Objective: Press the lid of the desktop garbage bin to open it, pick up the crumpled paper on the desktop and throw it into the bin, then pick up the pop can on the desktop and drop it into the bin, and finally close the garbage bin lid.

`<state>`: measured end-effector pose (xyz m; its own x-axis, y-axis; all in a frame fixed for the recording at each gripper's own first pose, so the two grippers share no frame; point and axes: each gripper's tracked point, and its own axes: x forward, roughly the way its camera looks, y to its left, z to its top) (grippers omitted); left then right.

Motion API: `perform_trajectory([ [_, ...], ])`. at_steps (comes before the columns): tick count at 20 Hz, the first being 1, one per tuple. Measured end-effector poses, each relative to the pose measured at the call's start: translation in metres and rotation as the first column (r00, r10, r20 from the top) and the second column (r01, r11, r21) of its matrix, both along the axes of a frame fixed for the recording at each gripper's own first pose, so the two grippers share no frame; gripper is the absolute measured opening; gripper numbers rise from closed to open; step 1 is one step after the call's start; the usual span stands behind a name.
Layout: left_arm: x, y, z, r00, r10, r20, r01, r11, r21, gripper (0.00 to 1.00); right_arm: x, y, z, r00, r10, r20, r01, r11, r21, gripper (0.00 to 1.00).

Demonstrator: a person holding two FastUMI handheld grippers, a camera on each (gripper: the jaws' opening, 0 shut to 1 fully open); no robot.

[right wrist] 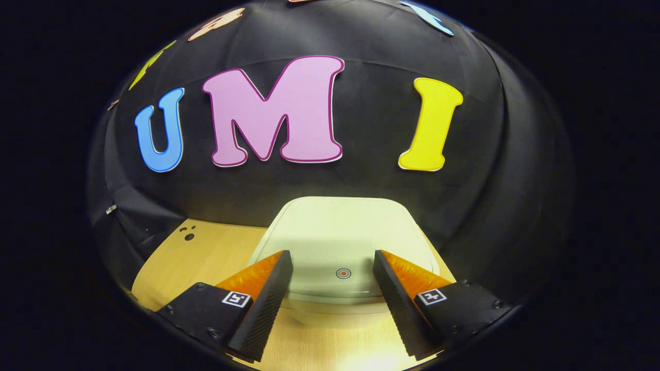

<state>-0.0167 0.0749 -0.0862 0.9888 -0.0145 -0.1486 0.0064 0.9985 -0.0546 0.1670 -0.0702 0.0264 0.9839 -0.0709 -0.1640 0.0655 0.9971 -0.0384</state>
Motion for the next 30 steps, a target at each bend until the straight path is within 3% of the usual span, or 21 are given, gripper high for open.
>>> perform_trajectory([
  [8,-0.007,0.005,0.024,0.999,0.004,0.041,-0.004,1.0,0.012,0.95,-0.01,-0.005,0.012,0.999,-0.039,0.022,0.038,0.999,0.037,0.96],
  [10,-0.008,0.002,0.034,0.998,-0.002,0.055,0.001,1.0,0.01,0.95,-0.027,0.0,0.026,0.998,-0.027,0.064,0.023,0.998,0.064,0.96],
  [11,-0.008,0.0,0.038,0.998,-0.005,0.062,0.004,1.0,0.012,1.0,-0.034,0.003,0.033,0.996,-0.019,0.083,0.012,0.997,0.08,0.97],
  [12,-0.01,-0.002,0.045,0.997,-0.009,0.071,0.008,1.0,0.015,0.95,-0.043,0.007,0.042,0.994,-0.012,0.107,0.002,0.996,0.095,0.97],
  [15,-0.015,-0.008,0.066,0.994,-0.013,0.112,0.01,1.0,0.029,0.95,-0.072,0.021,0.067,0.981,0.009,0.193,-0.035,0.99,0.134,0.99],
  [19,-0.026,-0.013,0.095,0.983,0.01,0.185,-0.018,0.999,0.041,0.95,-0.106,0.033,0.083,0.96,0.033,0.278,-0.06,0.994,0.089,0.99],
  [26,-0.037,-0.032,0.119,0.964,-0.01,0.265,-0.009,0.998,0.069,0.95,-0.165,0.064,0.052,0.953,0.099,0.286,-0.108,0.994,0.019,0.99],
  [30,-0.043,-0.046,0.107,0.969,-0.04,0.243,0.025,0.998,0.065,0.95,-0.189,0.07,0.021,0.963,0.105,0.249,-0.114,0.993,0.021,0.99],
])
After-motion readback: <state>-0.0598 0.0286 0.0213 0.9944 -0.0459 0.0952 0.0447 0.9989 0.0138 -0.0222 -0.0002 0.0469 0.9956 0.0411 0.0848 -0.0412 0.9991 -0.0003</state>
